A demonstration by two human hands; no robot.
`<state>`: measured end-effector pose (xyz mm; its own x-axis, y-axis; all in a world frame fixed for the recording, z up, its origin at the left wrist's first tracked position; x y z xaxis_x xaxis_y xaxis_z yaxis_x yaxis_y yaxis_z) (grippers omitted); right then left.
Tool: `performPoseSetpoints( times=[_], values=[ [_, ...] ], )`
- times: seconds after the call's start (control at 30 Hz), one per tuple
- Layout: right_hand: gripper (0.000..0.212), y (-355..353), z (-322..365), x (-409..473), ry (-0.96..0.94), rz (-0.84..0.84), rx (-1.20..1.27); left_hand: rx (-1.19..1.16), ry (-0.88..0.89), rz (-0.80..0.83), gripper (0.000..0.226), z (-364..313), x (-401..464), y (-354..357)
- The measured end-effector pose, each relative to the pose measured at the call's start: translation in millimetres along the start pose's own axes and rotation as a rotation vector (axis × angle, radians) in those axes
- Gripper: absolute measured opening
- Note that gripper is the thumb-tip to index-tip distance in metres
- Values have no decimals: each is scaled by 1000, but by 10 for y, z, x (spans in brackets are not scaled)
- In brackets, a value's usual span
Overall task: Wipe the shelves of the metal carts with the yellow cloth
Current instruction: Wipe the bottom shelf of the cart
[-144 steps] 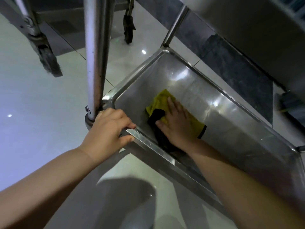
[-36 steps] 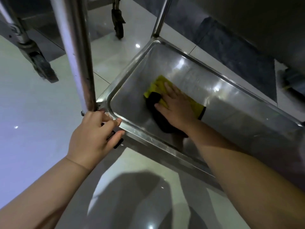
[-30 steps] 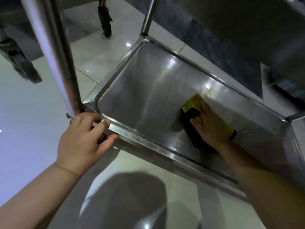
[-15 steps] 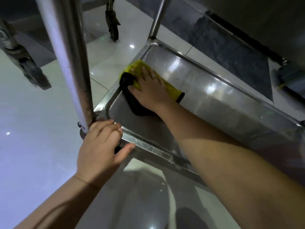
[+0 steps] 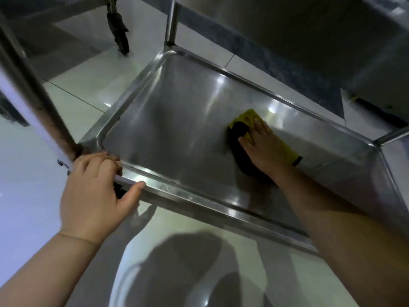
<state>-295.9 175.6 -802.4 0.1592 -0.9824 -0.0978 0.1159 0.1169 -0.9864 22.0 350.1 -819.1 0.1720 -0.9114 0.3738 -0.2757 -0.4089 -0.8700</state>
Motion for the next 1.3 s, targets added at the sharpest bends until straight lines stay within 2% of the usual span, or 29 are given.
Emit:
performPoseSetpoints(
  times=[0.1,0.17,0.2,0.27,0.33,0.4,0.47,0.6,0.73,0.9,1.1,1.13,1.2,1.3],
  values=[
    [62,-124,-785,-425,134,-6,-39,3,-196,61,55,-222,96,-96],
    [61,-211,-1193,-670,215,-9,-26,31,-172,69,57,-626,179,-107],
    [61,-209,-1350,-733,253,2,-25,17,-71,79,60,-930,192,-49],
    [67,-163,-1496,-768,340,73,-34,-38,242,128,69,-1624,87,178],
    [74,-103,-1432,-721,403,83,-2,-19,491,252,77,-2121,-119,457],
    [63,-58,-1160,-603,360,46,55,63,588,361,84,-2291,-237,643],
    [61,-26,-726,-476,195,51,54,145,623,381,90,-2310,-265,702],
    [59,28,-347,-313,-39,125,90,253,658,395,104,-2276,-247,698],
    [59,-21,-786,-425,-114,39,60,316,651,378,94,-2259,-258,669],
    [60,-131,-2009,-740,39,-8,12,368,615,396,97,-2356,-285,621],
    [83,-387,-3184,-1202,185,14,-15,406,581,429,100,-2445,-372,657],
    [79,-438,-3297,-1296,197,21,-34,402,577,432,100,-2451,-380,657],
    [55,-523,-3557,-1475,283,14,-52,388,570,451,102,-2459,-385,655],
    [56,-623,-3801,-1719,436,-126,43,399,570,450,99,-2475,-400,662]
  ],
)
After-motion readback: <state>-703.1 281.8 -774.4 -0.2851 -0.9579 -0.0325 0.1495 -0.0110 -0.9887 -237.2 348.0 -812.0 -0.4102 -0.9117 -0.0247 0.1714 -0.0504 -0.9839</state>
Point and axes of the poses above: each hand's wrist, its own x-axis towards the middle knuckle, its own y-axis out of the palm, z = x × y, the point moved 5 cm from there along x, towards the middle knuckle, and after that the axes turned 6 degrees about x, right-handed, at the moved point
